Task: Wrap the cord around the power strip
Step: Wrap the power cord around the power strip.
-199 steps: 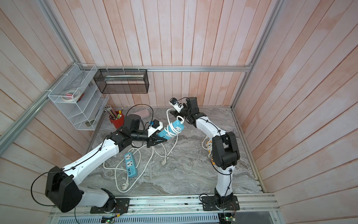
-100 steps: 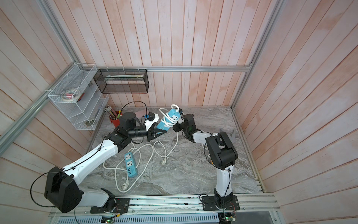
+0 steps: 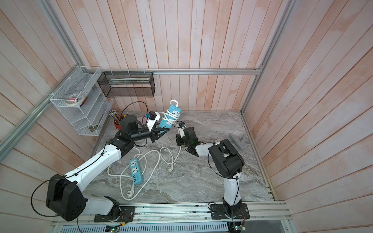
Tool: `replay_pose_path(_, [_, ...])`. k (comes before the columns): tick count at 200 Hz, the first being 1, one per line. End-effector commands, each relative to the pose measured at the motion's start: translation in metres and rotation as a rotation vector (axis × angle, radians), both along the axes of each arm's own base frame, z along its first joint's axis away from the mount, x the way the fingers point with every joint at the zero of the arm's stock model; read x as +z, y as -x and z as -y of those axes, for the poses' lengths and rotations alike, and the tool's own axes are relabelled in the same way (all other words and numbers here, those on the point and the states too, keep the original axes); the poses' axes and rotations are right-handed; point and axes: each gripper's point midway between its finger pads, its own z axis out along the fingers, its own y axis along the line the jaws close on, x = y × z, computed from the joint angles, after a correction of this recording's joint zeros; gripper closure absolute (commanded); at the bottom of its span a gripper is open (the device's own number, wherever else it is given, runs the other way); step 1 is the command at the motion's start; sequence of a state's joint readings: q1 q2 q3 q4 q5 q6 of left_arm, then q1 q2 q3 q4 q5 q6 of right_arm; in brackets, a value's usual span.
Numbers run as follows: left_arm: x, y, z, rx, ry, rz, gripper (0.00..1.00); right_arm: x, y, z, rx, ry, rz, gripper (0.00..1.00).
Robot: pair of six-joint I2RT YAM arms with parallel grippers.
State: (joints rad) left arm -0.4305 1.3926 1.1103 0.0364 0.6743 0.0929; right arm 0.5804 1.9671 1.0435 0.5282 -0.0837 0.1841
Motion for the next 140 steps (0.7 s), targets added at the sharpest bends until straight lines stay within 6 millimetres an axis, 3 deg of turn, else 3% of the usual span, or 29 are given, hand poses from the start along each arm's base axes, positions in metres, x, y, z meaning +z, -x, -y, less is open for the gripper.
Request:
replay_pose_path(1, [0.04, -0.004, -0.012, 0.046, 0.028, 0.078, 1.0, 0.007, -0.012, 0.022, -0.109, 0.112, 0.049, 1.0])
replay_pose_path(18, [0.037, -0.018, -0.027, 0.112, 0.02, 0.053, 1.0, 0.008, -0.017, 0.043, -0.171, 0.242, 0.077, 1.0])
replay_pose_path(46, [0.031, -0.049, -0.067, 0.252, 0.049, -0.044, 1.0, 0.017, -0.016, 0.075, -0.231, 0.456, 0.144, 1.0])
replay_pose_path(79, [0.015, -0.077, -0.106, 0.386, 0.049, -0.13, 1.0, 0.032, -0.008, 0.091, -0.21, 0.615, 0.224, 1.0])
replay_pose_path(111, [-0.014, -0.102, -0.121, 0.487, -0.058, -0.17, 1.0, 0.06, 0.004, 0.081, -0.15, 0.719, 0.345, 1.0])
replay_pose_path(140, [-0.062, -0.128, -0.136, 0.58, -0.223, -0.231, 1.0, 0.103, 0.03, 0.047, 0.004, 0.757, 0.552, 1.0])
